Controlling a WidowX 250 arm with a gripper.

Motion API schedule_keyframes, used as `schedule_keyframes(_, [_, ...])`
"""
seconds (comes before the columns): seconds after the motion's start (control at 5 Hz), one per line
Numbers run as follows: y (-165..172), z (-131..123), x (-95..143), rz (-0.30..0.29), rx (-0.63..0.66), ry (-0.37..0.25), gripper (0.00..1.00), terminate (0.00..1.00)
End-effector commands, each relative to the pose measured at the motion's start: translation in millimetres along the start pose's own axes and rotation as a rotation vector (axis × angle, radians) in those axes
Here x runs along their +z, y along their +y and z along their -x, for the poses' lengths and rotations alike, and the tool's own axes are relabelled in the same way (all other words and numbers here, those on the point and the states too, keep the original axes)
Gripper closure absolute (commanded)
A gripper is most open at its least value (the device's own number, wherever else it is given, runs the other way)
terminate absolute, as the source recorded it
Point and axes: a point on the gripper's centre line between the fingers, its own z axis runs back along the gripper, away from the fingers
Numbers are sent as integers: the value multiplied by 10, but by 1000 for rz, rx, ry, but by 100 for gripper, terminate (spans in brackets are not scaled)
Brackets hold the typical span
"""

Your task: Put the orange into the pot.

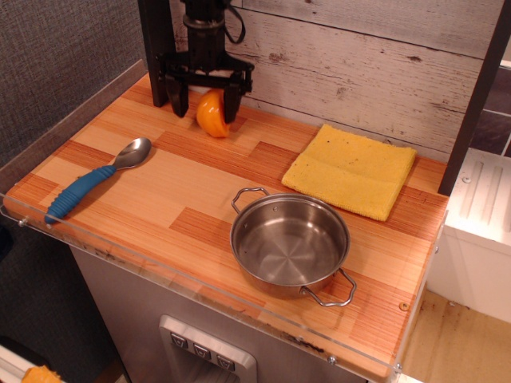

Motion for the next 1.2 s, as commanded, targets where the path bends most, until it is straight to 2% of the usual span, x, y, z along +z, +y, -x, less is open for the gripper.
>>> schedule_keyframes(0.0, [28,-60,81,2,-1,-25,0,0])
schedule_keyframes(0.2, [32,-38,156,16,8,-62,100,0])
schedule_keyframes(0.4, [25,10,427,49,-1,-116,100,0])
schedule_keyframes(0.6, [-143,216,899,103,-45,-206,100,0])
schedule_keyframes(0.8, [-432,701,1365,163,-143,-267,100,0])
schedule_keyframes(1.0, [-760,1214,1306,157,-240,-210,100,0])
